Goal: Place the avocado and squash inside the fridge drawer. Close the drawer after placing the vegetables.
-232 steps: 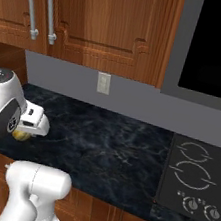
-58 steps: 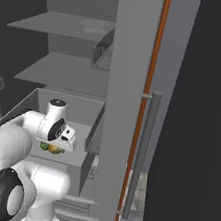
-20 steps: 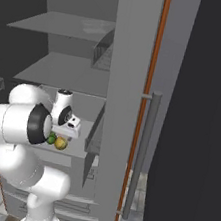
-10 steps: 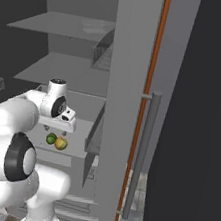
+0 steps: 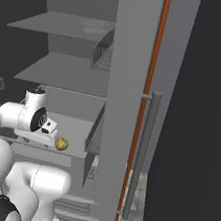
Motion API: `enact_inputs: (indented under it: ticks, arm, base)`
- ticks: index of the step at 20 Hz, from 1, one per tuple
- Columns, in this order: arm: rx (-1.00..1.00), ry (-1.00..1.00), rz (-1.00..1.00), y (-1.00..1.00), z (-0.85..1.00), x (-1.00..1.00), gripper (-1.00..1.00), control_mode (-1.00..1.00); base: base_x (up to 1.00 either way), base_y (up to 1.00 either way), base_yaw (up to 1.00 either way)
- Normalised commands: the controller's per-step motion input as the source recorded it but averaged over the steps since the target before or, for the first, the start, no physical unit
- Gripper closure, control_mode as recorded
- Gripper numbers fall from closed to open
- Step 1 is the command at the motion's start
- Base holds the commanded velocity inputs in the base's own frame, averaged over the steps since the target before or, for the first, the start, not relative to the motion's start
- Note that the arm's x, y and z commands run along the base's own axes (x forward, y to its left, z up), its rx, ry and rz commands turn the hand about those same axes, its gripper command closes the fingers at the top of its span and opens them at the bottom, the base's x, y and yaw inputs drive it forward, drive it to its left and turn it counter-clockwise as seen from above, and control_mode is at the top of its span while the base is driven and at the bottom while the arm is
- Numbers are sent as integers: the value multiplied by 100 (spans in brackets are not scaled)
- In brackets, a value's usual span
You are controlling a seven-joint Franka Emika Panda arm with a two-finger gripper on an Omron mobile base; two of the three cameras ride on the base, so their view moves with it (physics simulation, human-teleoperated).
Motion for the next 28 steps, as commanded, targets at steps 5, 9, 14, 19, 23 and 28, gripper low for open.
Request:
enact_inputs:
  ticks: [5,9,14,19,23,28]
  arm:
    - [0,13,0,21,0,-36,-100,-100]
    - [0,11,0,15,-20,-14,-100,-100]
    - [0,1,0,2,5,4,-100,-100]
    - [0,-4,0,1,69,4,-100,-100]
    - [0,0,-3,0,76,-57,-100,-100]
    - [0,0,-1,2,59,-100,-100,-100]
  base:
    - [0,0,0]
    - [0,0,0]
    - [0,0,0]
    - [0,0,0]
    - [0,0,0]
    - [0,0,0]
